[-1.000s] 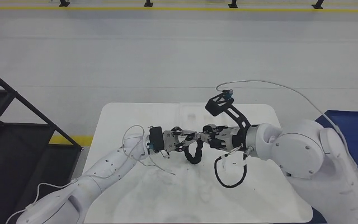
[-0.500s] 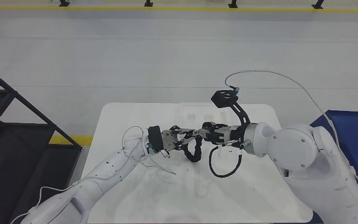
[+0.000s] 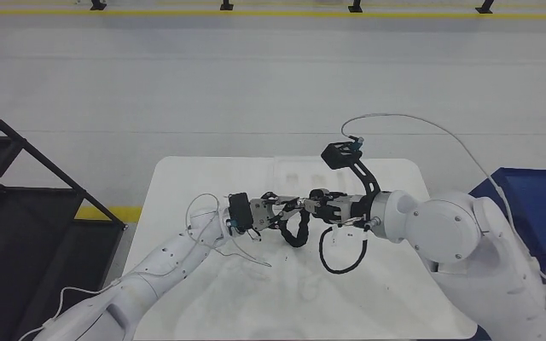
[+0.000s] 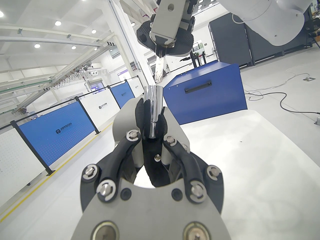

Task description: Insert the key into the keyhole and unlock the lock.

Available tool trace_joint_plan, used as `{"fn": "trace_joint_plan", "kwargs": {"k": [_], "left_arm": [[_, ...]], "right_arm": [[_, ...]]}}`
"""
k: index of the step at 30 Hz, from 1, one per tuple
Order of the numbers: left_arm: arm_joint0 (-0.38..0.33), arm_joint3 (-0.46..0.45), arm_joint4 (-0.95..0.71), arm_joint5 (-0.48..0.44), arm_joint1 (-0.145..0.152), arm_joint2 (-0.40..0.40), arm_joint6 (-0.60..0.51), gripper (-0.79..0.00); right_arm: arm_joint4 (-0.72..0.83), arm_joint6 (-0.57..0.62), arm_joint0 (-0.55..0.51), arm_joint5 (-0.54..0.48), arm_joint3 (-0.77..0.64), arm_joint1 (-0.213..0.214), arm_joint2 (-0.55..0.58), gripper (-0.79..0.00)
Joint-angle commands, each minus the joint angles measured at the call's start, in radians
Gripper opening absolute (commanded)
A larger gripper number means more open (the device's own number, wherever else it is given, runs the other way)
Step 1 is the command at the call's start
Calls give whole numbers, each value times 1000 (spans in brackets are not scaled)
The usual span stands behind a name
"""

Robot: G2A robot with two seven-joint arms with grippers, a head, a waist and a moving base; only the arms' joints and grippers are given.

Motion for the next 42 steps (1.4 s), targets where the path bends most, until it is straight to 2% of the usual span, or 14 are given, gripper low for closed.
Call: {"fn": "trace_joint_plan", "kwargs": {"k": [1, 14, 42], "left_arm": [[6, -8, 12, 3, 3, -10, -3, -785], [34, -37, 75, 32, 11, -62, 1, -785], [64, -56, 128, 10, 1, -119, -12, -785]], "right_arm": [[-3, 3, 1, 1, -1, 0, -3, -785], [4, -45, -7, 61, -10, -2, -3, -785], [9, -29, 6, 77, 9, 2, -15, -785]]}}
